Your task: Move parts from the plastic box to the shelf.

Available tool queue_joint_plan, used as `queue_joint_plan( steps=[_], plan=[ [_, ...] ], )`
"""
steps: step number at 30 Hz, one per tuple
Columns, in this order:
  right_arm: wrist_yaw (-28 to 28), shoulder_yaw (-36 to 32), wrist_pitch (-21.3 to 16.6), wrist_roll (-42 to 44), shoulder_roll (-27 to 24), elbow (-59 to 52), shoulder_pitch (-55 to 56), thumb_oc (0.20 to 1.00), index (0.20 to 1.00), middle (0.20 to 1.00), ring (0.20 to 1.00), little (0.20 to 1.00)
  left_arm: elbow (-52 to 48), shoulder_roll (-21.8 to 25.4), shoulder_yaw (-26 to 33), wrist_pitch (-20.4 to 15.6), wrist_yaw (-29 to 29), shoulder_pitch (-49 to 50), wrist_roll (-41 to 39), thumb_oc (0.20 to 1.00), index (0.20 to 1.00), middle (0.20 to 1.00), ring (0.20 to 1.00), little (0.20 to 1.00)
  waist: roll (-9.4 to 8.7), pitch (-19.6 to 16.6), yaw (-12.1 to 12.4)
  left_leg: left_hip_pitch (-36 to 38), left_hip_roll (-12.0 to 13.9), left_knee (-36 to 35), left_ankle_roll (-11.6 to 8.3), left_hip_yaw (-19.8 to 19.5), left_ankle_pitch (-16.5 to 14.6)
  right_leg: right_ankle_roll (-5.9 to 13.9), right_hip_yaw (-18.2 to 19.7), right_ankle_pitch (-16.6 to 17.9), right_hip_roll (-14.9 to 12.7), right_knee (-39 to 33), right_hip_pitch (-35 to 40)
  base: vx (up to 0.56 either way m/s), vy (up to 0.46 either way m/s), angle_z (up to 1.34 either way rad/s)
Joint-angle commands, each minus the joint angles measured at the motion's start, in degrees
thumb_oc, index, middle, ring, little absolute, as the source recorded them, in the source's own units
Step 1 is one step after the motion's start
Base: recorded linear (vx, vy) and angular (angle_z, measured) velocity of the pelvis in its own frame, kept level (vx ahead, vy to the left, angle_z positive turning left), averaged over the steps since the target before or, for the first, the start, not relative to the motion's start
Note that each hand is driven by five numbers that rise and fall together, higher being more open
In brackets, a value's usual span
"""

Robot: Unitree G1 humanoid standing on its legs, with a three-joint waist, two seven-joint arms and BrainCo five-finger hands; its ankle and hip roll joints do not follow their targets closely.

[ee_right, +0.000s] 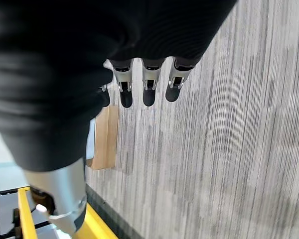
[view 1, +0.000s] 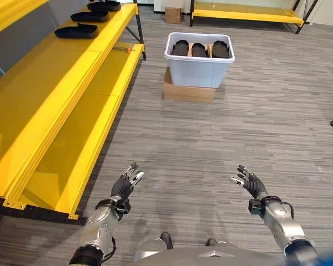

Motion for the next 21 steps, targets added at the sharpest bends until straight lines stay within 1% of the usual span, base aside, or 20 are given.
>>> queue_joint_plan(
  steps=[1,2,3,4,5,6,7,8,9,10,12,13,14,15,16,17,18,19,20,21],
  plan=[
    [-2.31,-0.9,-3.6,1.39,-1.95,-2.92,-3.21,1.0,1.0,1.0,1.0,1.0,0.09,1.68,-2.33,-0.88,-2.16,-2.2,2.46,1.0,1.0,1.0,1.0,1.0,-0.07,-1.44,0.95,-1.59,2.17,5.26,-0.2,1.94,-2.79,6.4,-0.42,5.73,-6.78,24.22,-12.49,0.0,0.187,0.15],
    [-2.42,-0.84,-3.59,1.18,-2.0,-3.21,-3.38,1.0,1.0,1.0,1.0,1.0,0.22,1.68,-2.76,-0.99,-1.94,-2.01,2.95,1.0,1.0,1.0,1.0,1.0,-0.01,-0.93,1.02,-1.34,1.87,5.07,0.07,2.2,-3.02,6.96,-1.12,7.6,-7.89,27.51,-14.74,0.07,0.139,0.05],
    [-2.27,-0.84,-3.83,0.17,-1.91,-3.67,-3.58,1.0,1.0,1.0,1.0,1.0,0.22,1.47,-3.37,-1.21,-0.77,-1.38,3.45,1.0,1.0,1.0,1.0,1.0,-0.27,0.19,0.58,-0.03,1.14,4.39,-0.14,2.25,-3.83,7.75,-1.56,10.93,-7.99,26.96,-17.56,0.21,0.05,-0.2],
    [-1.59,-1.13,-4.28,-1.19,-2.01,-4.51,-3.12,1.0,1.0,1.0,1.0,1.0,0.06,1.43,-3.81,-1.22,-0.21,-0.97,3.17,1.0,1.0,1.0,1.0,1.0,-1.17,0.77,-0.45,1.14,0.44,4.2,-0.47,1.88,-5.15,7.75,-1.5,12.76,-7.16,19.59,-18.31,0.4,-0.094,-0.28],
    [-2.4,-1.61,-5.9,-3.36,-1.83,-5.68,-1.91,1.0,1.0,1.0,1.0,1.0,-0.33,1.32,-4.22,-1.06,0.66,-0.46,3.67,1.0,1.0,1.0,1.0,1.0,-2.29,1.54,-1.4,2.26,-0.17,4.82,-0.8,0.63,-7.12,8.08,-0.39,14.72,-6.95,10.17,-17.91,0.48,-0.239,0.1],
    [-5.7,-1.71,-9.46,-5.6,-1.78,-6.02,-1.68,1.0,1.0,1.0,1.0,1.0,-0.2,1.33,-4.79,-1.31,1.03,-0.22,4.51,1.0,1.0,1.0,1.0,1.0,-3.35,1.76,-1.59,2.37,-0.58,5.35,-0.91,-0.19,-8.15,8.75,0.45,16.97,-7.89,3.71,-17.98,0.5,-0.28,0.74],
    [-8.76,-1.89,-12.28,-7.67,-1.97,-6.4,-1.48,1.0,1.0,1.0,1.0,1.0,0.06,1.23,-5.36,-2.13,1.15,0.38,5.58,1.0,1.0,1.0,1.0,1.0,-3.51,2.25,-1.49,2.82,-0.17,6.06,-1.06,-0.47,-9.17,9.32,0.68,18.31,-8.42,-0.02,-17.83,0.49,-0.266,1.04],
    [-11.73,-2.23,-14.18,-9.6,-1.86,-7.29,-1.01,1.0,1.0,1.0,1.0,1.0,0.23,1.4,-6.15,-3.97,1.8,1.32,7.84,1.0,1.0,1.0,1.0,1.0,-3.54,2.56,-1.72,3.27,0.17,6.46,-1.12,-0.51,-9.84,9.78,1.63,19.47,-9.44,-1.93,-19.07,0.52,-0.219,0.82],
    [-14.19,-2.38,-14.4,-10.32,-2.12,-8.16,-0.24,1.0,1.0,1.0,1.0,1.0,0.42,1.65,-6.61,-5.97,2.03,2.27,10.1,1.0,1.0,1.0,1.0,1.0,-3.11,2.77,-2.0,3.41,0.9,7.01,-1.34,-0.52,-10.02,9.77,2.0,17.78,-8.51,-3.53,-17.87,0.69,-0.21,0.58],
    [-16.39,-2.85,-14.02,-9.16,-2.31,-8.1,0.13,1.0,1.0,1.0,1.0,1.0,0.67,1.52,-7.37,-6.19,1.39,2.83,10.1,1.0,1.0,1.0,1.0,1.0,-2.88,2.54,-2.14,3.48,1.24,8.45,-1.44,-1.27,-10.95,10.17,3.02,17.04,-7.63,-4.46,-16.73,0.72,-0.196,0.35],
    [-17.14,-2.89,-13.36,-7.91,-2.9,-6.95,-0.17,1.0,1.0,1.0,1.0,1.0,-0.54,1.68,-7.74,-5.89,2.06,3.07,9.2,1.0,1.0,1.0,1.0,1.0,-2.76,1.91,-1.48,2.76,2.26,12.06,-1.93,0.71,-12.05,9.24,-0.37,14.6,-7.74,-2.81,-14.28,0.62,-0.169,0.43],
    [-17.12,-2.74,-13.3,-8.26,-3.1,-6.49,-0.37,1.0,1.0,1.0,1.0,1.0,-0.95,1.73,-7.68,-5.47,2.3,3.02,8.71,1.0,1.0,1.0,1.0,1.0,-2.73,1.65,-1.41,2.48,2.51,13.54,-2.01,1.04,-12.63,8.85,-0.88,13.63,-7.69,-2.05,-13.99,0.41,-0.099,0.37],
    [-17.15,-2.52,-13.14,-8.82,-3.41,-6.02,-0.59,1.0,1.0,1.0,1.0,1.0,-1.31,1.7,-7.49,-4.91,2.58,3.0,8.21,1.0,1.0,1.0,1.0,1.0,-2.71,1.31,-1.33,2.23,2.72,15.18,-2.13,1.38,-13.33,8.18,-1.26,12.77,-7.57,-1.23,-13.65,0.36,-0.11,0.15],
    [-17.34,-2.11,-12.63,-9.22,-3.98,-5.4,-0.95,1.0,1.0,1.0,1.0,1.0,-1.57,1.61,-7.1,-4.46,2.83,3.11,7.94,1.0,1.0,1.0,1.0,1.0,-3.06,0.9,-1.23,1.62,2.76,17.3,-2.25,2.27,-13.48,6.55,-1.92,12.23,-7.64,-0.49,-13.51,0.46,-0.151,-0.17],
    [-17.35,-1.55,-12.29,-9.04,-4.84,-4.16,-1.48,1.0,1.0,1.0,1.0,1.0,-1.31,1.24,-6.64,-4.42,2.86,3.19,7.9,1.0,1.0,1.0,1.0,1.0,-2.91,0.11,-1.21,1.32,3.79,22.14,-3.19,2.66,-13.64,4.6,-1.7,10.4,-6.26,0.27,-12.85,0.59,-0.22,-0.2],
    [-16.59,-1.26,-11.89,-9.13,-5.81,-3.21,-1.9,1.0,1.0,1.0,1.0,1.0,-0.92,0.54,-6.07,-5.19,2.97,3.15,7.66,1.0,1.0,1.0,1.0,1.0,-2.38,-0.85,-1.13,0.18,5.62,27.81,-4.95,2.51,-11.1,2.43,-1.58,8.17,-3.98,0.27,-11.65,0.65,-0.187,-0.12],
    [-15.81,-1.2,-11.9,-9.2,-6.41,-2.62,-2.01,1.0,1.0,1.0,1.0,1.0,-0.7,0.16,-5.72,-5.07,3.68,3.13,7.09,1.0,1.0,1.0,1.0,1.0,-1.27,-1.39,-1.03,-0.06,6.92,32.33,-6.51,1.64,-10.17,1.97,-1.1,5.92,-2.17,0.63,-10.5,0.43,-0.164,-0.18],
    [-15.47,-1.21,-12.03,-9.24,-6.65,-2.43,-2.09,1.0,1.0,1.0,1.0,1.0,-0.63,-0.04,-5.54,-5.15,4.18,3.06,6.85,1.0,1.0,1.0,1.0,1.0,-1.75,-1.53,-1.04,-0.85,6.66,33.67,-6.45,2.15,-8.37,0.92,-1.5,6.37,-2.31,0.12,-10.57,0.41,-0.171,-0.36],
    [-14.08,-1.2,-11.92,-10.23,-7.76,-2.42,-1.98,1.0,1.0,1.0,1.0,1.0,0.06,-0.72,-4.53,-5.88,5.41,2.8,6.18,1.0,1.0,1.0,1.0,1.0,-1.0,-2.37,-1.06,-3.03,8.18,42.22,-9.67,1.67,-2.13,-1.79,-1.51,3.63,0.21,-0.49,-8.55,0.32,-0.225,-0.53],
    [-13.74,-1.22,-11.78,-10.27,-8.3,-2.6,-1.76,1.0,1.0,1.0,1.0,1.0,0.17,-1.06,-3.91,-5.94,5.76,2.59,6.08,1.0,1.0,1.0,1.0,1.0,-1.15,-2.36,-0.98,-6.17,9.83,50.31,-11.31,1.58,1.1,-3.21,-1.47,2.5,1.15,-1.04,-7.1,0.43,-0.276,-0.45]
  ],
)
